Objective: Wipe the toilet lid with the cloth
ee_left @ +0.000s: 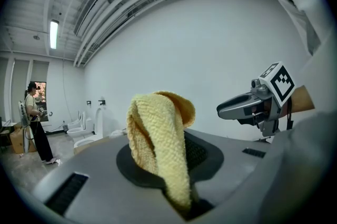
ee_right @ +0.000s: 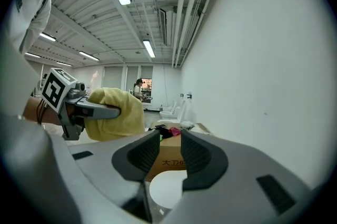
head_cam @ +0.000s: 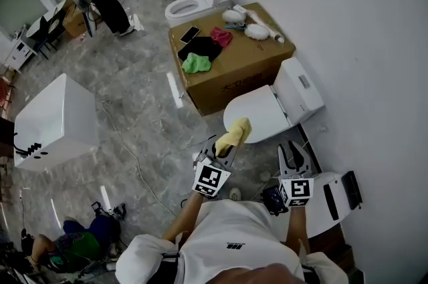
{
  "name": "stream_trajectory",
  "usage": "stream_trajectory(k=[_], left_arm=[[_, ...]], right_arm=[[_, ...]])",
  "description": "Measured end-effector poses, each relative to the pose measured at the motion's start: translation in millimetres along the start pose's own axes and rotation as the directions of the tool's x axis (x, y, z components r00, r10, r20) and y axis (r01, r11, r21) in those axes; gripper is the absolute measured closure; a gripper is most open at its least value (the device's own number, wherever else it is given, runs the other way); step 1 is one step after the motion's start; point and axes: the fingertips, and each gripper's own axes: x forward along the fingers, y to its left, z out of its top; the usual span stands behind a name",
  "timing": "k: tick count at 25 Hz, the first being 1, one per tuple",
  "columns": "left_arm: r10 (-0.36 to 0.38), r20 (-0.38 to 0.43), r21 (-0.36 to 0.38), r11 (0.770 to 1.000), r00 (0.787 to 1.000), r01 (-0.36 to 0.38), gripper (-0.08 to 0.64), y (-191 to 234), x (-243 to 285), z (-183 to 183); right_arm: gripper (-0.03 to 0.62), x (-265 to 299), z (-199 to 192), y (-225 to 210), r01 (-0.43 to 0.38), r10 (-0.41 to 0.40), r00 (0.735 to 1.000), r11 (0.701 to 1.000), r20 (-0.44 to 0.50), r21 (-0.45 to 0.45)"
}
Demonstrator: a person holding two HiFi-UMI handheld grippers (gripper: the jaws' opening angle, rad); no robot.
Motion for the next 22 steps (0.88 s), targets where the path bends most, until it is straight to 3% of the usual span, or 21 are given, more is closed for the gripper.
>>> stream_trajectory(k=[6, 11, 22], left_arm=[[-0.096, 0.002, -0.004, 0.995, 0.995, 0.096, 0.48, 25, 34, -14], [-0.215, -0.008, -0.01, 0.977, 0.977, 0.215, 0.48, 57, 70, -26], [-0.441, -0.044, -0.005, 0.897, 0.896, 0.441, 0.48, 107, 144, -57]], right_arm=[[0.453, 36, -5, -7, 0.083, -0.082, 0.996, 0.996, -0.026, 0.032], [0.453, 76, -6, -15, 0.182, -0.178, 0.983, 0.98, -0.056, 0.076], [0.453, 144, -22, -27, 0.388, -0.369, 0.918, 0.912, -0.148, 0.131]])
